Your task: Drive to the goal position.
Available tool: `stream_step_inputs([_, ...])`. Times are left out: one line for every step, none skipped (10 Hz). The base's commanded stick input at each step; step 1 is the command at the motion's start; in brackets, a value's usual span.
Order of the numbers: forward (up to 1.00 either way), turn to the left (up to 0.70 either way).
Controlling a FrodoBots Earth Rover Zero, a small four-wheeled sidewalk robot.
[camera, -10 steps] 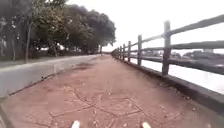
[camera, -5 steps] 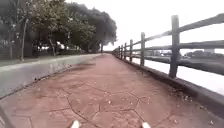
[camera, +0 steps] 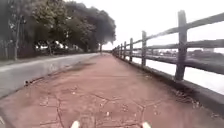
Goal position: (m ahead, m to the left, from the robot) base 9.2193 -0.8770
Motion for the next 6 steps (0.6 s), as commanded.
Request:
stream_step_inputs([0.5,0.0])
stream_step_inputs([0.5,0.0])
stream_step_inputs([0.5,0.0])
stream_step_inputs([0.5,0.0])
stream_step_inputs([0.5,0.0])
stream_step_inputs([0.5,0.0])
